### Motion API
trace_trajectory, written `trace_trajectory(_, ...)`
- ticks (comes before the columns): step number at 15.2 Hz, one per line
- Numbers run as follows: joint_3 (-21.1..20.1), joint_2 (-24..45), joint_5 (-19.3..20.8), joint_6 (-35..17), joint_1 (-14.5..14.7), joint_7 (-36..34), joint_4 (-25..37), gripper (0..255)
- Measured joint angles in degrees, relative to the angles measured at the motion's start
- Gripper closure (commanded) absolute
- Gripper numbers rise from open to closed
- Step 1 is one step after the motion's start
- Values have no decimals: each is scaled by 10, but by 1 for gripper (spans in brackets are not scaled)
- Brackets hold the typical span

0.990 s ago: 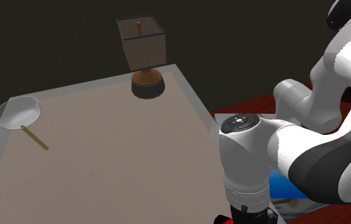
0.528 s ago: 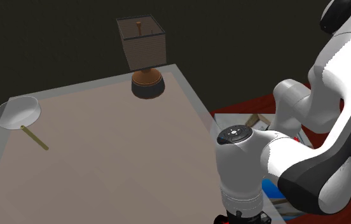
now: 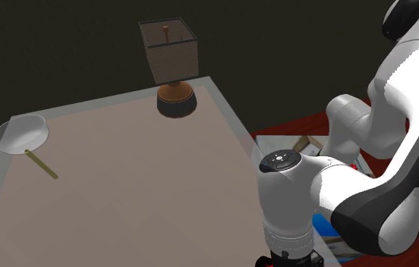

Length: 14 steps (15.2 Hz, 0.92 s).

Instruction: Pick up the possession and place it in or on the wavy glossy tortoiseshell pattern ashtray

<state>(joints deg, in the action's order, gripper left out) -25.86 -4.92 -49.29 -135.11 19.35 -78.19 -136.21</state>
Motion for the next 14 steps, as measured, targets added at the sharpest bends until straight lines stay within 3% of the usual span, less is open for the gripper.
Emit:
trace_trajectory(5, 0, 0, 0, 0, 0, 0, -1, 0)
trace_trajectory(9, 20, -41, 19, 58, -16, -10, 7, 0)
trace_trajectory(14, 27, -56, 24, 77, -20, -12, 7, 0)
